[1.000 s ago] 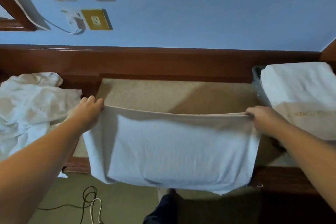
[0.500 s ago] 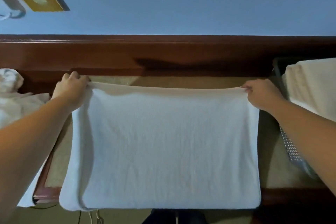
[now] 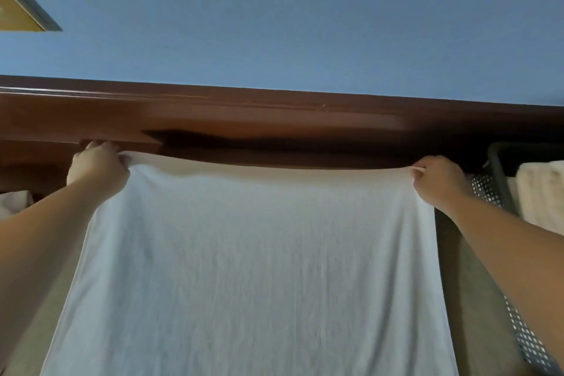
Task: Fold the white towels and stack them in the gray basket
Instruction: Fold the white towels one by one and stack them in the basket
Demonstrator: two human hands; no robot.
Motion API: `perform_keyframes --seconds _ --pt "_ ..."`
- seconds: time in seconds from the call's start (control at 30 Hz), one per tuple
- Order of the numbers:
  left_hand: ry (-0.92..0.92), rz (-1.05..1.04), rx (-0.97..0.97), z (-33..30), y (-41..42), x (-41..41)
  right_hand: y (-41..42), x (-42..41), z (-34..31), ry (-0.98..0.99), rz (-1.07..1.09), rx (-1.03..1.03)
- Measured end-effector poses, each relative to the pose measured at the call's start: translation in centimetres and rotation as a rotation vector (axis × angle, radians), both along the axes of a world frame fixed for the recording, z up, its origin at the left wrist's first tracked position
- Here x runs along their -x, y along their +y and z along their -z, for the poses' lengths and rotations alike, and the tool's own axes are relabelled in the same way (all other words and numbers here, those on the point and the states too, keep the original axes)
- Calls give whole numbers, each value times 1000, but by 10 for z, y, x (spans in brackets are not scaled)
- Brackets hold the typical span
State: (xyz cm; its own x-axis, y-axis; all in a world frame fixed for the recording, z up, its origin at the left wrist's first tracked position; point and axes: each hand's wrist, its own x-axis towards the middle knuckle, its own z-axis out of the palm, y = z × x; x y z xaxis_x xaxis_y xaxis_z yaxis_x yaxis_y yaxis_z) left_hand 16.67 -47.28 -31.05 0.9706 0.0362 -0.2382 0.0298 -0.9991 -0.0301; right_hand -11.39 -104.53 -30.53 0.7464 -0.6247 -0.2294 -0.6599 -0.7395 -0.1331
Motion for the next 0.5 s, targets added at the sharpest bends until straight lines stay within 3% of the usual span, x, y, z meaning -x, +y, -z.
perform_keyframes --seconds 0.3,0.5 --pt "-206 -130 233 14 -31 -21 -15 -38 38 25 257 -74" --pt "-154 -398 367 29 -27 -19 -14 -44 57 39 435 -113"
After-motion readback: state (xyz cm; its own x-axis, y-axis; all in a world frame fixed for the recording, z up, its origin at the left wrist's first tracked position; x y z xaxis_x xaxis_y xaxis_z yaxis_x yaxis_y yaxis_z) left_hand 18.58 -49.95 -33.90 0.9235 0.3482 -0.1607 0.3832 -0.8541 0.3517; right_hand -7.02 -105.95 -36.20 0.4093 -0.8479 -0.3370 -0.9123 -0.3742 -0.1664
